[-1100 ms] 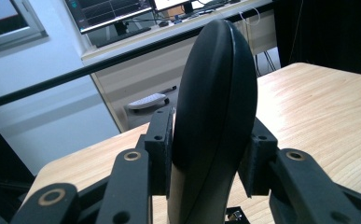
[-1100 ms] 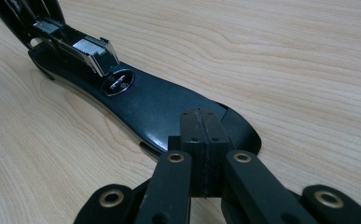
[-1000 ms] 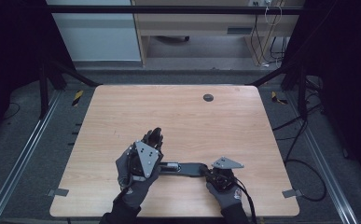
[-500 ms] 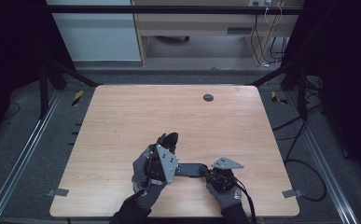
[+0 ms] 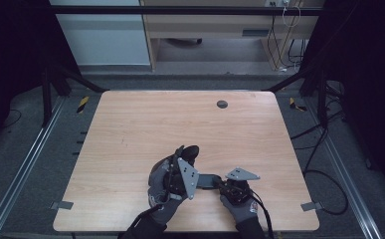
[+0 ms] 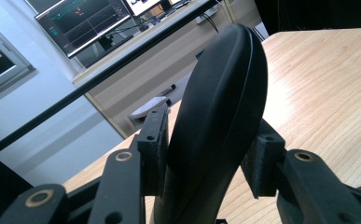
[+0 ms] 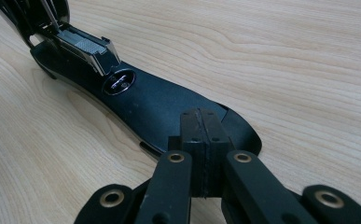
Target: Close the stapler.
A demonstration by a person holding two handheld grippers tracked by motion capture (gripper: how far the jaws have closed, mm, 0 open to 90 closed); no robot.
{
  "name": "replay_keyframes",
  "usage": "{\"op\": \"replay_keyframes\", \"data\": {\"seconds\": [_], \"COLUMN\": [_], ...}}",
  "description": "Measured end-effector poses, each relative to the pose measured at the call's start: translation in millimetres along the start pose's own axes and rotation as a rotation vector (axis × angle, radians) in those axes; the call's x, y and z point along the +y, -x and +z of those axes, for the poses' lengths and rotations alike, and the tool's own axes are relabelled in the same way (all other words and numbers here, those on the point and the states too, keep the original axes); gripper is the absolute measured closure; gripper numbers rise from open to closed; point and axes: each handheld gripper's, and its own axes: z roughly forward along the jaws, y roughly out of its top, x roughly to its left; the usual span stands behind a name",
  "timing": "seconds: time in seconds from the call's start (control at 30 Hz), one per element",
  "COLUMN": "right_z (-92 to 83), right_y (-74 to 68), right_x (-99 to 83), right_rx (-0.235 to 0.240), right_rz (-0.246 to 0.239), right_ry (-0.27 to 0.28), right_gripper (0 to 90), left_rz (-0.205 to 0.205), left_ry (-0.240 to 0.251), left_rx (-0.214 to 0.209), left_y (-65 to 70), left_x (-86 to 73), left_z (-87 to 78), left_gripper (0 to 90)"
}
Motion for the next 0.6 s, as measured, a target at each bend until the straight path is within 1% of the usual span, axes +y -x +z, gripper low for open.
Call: {"op": "replay_keyframes", "data": {"seconds": [0.17,0.47,0.53,0.57,0.6], "right_z": [-0.2,-0.3,-0.3,-0.4,0.0], "right_y": [-0.4,-0.8,-0.6,-0.5,-0.2], "right_x": [0.1,-0.1,-0.2,-0.1,-0.3], "right_rx": [0.002,0.002,0.003,0.004,0.001], "right_rz": [0.003,0.005,0.006,0.007,0.002], "right_ry": [0.0,0.0,0.001,0.0,0.003], "right_gripper": [90.0,90.0,90.0,90.0,90.0], "left_rz": [0.027,0.093,0.104,0.121,0.124], "left_ry": [-0.003,-0.008,-0.004,-0.012,-0.008], "left_rx": [-0.001,-0.003,0.001,0.002,0.006], "left_y": [6.4,21.0,23.9,24.9,26.8], "left_x": [-0.5,-3.0,-3.7,-3.8,-4.2], "left_z": [2.1,6.4,7.6,7.5,8.3], "left_gripper": [55.8,55.0,55.0,55.0,55.1]}}
